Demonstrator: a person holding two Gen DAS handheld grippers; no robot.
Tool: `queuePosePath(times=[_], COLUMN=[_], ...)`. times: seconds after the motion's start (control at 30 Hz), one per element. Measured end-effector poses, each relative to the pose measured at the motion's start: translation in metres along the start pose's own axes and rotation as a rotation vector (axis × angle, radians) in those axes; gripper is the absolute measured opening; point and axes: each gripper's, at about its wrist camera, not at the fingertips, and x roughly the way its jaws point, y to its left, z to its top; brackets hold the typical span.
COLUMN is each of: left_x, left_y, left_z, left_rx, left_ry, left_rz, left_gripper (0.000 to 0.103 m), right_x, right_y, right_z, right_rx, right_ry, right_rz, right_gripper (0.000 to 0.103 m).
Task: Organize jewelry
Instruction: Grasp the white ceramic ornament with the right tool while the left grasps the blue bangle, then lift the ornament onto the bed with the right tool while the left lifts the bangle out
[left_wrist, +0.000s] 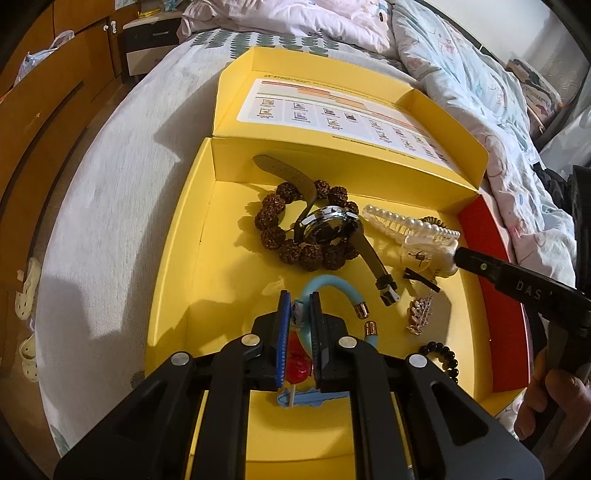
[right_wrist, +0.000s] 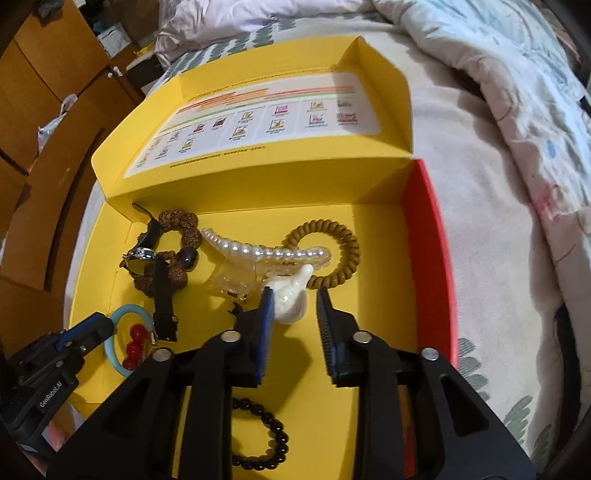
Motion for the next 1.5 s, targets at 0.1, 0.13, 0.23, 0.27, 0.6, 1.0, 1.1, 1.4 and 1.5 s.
queuePosePath(times=[0.1, 0.13, 0.23, 0.27, 0.6, 1.0, 1.1, 1.4, 1.5], left_x=[0.000, 0.000, 0.000, 0.000, 0.000, -0.010, -0.019, -0.077, -0.097], left_y=[0.000, 0.001, 0.000, 0.001, -0.002, 0.003, 0.001, -0.016, -0.023], left_z=[0.000, 0.000, 0.000, 0.000, -0.002, 0.001, 0.000, -0.019, -0.039], left_rx=[0.000, -0.002, -0.003, -0.005, 0.004, -0.011, -0.014, 0.029, 0.056], left_ry=[0.000, 0.001, 0.001, 0.001, 0.004, -0.014, -0.026, -0.089, -0.099], left_rz=[-0.001, -0.002, -0.002, -0.004, -0.008, -0.016, -0.027, -0.046, -0.064], left_gripper=[0.010, 0.010, 0.010, 0.010, 0.010, 0.010, 0.010, 0.010, 0.010], right_x=[0.006, 0.007, 0.013, 0.015, 0.036, 0.001, -0.023, -0.091, -0.111], right_y=[0.006, 0.007, 0.010, 0.011, 0.014, 0.008, 0.005, 0.004, -0.004], right_z=[-0.001, -0.002, -0.001, -0.001, 0.003, 0.009, 0.006, -0.019, -0.039], right_rx=[-0.025, -0.028, -0.025, -0.028, -0.045, -0.019, -0.009, 0.007, 0.015], right_ry=[0.018, 0.020, 0.023, 0.026, 0.067, -0.002, -0.037, -0.099, -0.116], right_rz=[-0.031, -0.029, -0.023, -0.026, -0.016, -0.007, 0.004, 0.050, 0.056], right_gripper=[0.052, 0.055, 0.055, 0.055, 0.033, 0.033, 0.033, 0.033, 0.033])
